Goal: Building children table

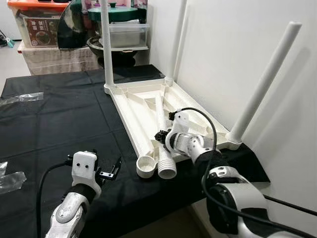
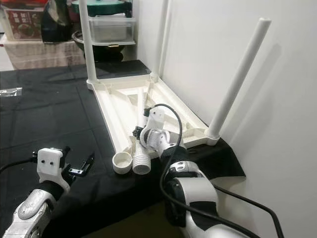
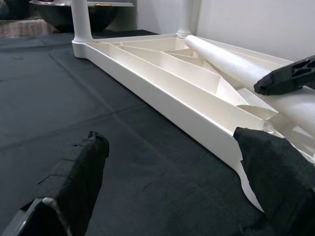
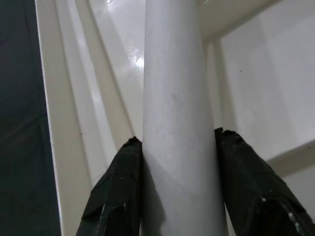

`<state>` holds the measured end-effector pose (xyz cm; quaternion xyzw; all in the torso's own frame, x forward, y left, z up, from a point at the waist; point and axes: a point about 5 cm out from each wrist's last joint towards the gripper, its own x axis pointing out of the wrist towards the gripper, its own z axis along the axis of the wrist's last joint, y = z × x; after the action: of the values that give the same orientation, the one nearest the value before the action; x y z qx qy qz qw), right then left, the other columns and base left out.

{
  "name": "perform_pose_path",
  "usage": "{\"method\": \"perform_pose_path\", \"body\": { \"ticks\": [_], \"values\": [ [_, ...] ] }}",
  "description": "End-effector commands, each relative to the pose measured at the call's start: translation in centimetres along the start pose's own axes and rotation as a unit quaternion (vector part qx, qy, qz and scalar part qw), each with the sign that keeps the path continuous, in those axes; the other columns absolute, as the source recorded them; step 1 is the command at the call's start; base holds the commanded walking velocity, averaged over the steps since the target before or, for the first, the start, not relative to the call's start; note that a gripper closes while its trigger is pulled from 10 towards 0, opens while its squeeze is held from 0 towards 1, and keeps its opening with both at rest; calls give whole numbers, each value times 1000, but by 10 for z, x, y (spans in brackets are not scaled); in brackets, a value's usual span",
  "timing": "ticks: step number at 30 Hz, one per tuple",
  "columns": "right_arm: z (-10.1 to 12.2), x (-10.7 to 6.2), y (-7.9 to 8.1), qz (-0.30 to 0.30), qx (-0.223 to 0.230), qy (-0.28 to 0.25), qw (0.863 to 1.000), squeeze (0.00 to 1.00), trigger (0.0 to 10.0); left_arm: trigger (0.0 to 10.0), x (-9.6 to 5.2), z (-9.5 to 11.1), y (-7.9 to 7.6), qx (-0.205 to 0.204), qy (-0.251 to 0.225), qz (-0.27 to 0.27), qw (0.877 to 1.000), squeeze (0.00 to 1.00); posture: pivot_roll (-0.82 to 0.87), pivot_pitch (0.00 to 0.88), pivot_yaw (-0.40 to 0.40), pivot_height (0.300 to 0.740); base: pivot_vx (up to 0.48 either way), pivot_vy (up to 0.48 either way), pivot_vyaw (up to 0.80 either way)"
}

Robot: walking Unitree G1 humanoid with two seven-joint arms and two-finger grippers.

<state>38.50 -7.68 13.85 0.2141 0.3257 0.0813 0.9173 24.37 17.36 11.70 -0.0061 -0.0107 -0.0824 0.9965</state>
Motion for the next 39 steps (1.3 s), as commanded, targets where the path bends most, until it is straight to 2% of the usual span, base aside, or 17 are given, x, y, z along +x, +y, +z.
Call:
{"method": "perform_pose_path", "body": {
  "ticks": [1,2,4,6,7,9,10,12,15,18,23,29,30,33,37,38,39],
  "values": [
    [21,-7,6,28,11,-32,999,0,0,10000,1,-3,1,2,7,0,1000,0,81,0,-123,740,0,0,0],
    [40,-15,15,69,24,-71,995,0,0,10000,2,-1,0,-11,2,-8,1000,0,80,0,-118,740,0,0,0],
    [52,-22,21,98,31,-97,990,0,0,10000,2,1,-1,-20,-1,-13,1000,0,79,0,-116,740,0,0,0],
    [79,-46,47,206,43,-174,962,0,0,10000,4,12,-10,-75,-20,-66,995,0,73,0,-105,740,0,0,0],
    [79,-46,47,206,43,-174,962,0,0,10000,4,12,-10,-75,-20,-66,995,0,73,0,-105,740,0,0,0],
    [86,-63,66,282,38,-210,935,0,0,10000,3,23,-19,-113,-33,-125,985,0,77,0,-102,740,0,0,0],
    [85,-68,71,305,26,-226,925,0,0,10000,1,29,-22,-132,-41,-150,979,0,79,0,-101,740,0,0,0],
    [85,-68,71,305,26,-226,925,0,0,10000,1,29,-22,-132,-41,-150,979,0,79,0,-101,740,0,0,0],
    [74,-73,80,335,4,-245,910,0,0,10000,-4,47,-26,-180,-67,-205,960,0,89,0,-100,740,0,0,0],
    [65,-74,85,346,-3,-246,905,0,0,10000,-6,53,-27,-199,-76,-232,949,0,88,0,-96,740,0,0,0],
    [49,-83,97,380,-22,-241,893,0,0,10000,-6,53,-27,-208,-66,-258,941,0,82,0,-88,740,0,0,0],
    [44,-93,102,404,-26,-244,881,0,0,10000,0,52,-25,-216,-60,-261,939,0,74,0,-81,740,0,0,0],
    [38,-103,109,433,-37,-247,866,0,0,10000,7,52,-25,-219,-55,-268,937,0,65,0,-73,740,0,0,0],
    [35,-108,112,446,-43,-246,859,0,0,10000,9,52,-26,-221,-54,-273,935,0,65,0,-73,740,0,0,0],
    [25,-112,116,463,-56,-241,851,0,0,10000,14,61,-35,-241,-60,-314,916,0,62,0,-70,740,0,0,0],
    [25,-112,116,463,-56,-241,851,0,0,10000,14,61,-35,-241,-60,-314,916,0,62,0,-70,740,0,0,0],
    [21,-113,117,466,-60,-238,850,0,0,10000,15,63,-39,-245,-56,-335,908,0,59,0,-67,740,0,0,0]
  ]
}}
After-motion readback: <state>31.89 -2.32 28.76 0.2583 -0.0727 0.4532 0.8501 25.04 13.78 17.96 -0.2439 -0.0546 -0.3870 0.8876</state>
